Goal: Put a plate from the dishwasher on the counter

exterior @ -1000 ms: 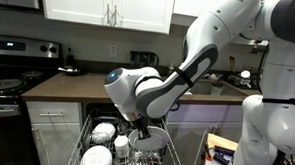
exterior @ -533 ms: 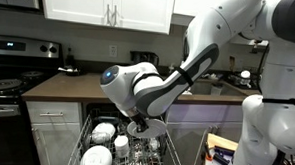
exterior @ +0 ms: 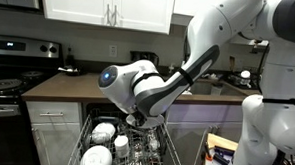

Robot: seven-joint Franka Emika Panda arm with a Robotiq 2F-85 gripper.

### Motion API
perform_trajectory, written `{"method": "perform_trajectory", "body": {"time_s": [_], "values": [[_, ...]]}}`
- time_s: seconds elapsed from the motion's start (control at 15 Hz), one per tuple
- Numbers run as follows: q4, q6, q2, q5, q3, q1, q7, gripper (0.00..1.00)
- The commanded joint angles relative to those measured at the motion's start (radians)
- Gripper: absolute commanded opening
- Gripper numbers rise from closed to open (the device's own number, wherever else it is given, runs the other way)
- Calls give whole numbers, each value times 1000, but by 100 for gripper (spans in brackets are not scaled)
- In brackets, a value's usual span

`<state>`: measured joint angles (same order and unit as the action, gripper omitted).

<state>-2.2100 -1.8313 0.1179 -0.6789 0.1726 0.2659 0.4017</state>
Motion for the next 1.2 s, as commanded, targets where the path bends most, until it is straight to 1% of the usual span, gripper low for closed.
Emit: {"method": "perform_trajectory", "body": {"time_s": [0.0, 0.27, 0.73, 0.93, 1.13], "values": [[11, 73, -12, -86, 11, 6, 59, 4], [27, 142, -7, -169, 22, 15, 108, 4], [70, 262, 10, -297, 53, 38, 152, 4], [76, 271, 12, -314, 57, 34, 158, 4], [59, 222, 8, -273, 57, 22, 136, 4]]}}
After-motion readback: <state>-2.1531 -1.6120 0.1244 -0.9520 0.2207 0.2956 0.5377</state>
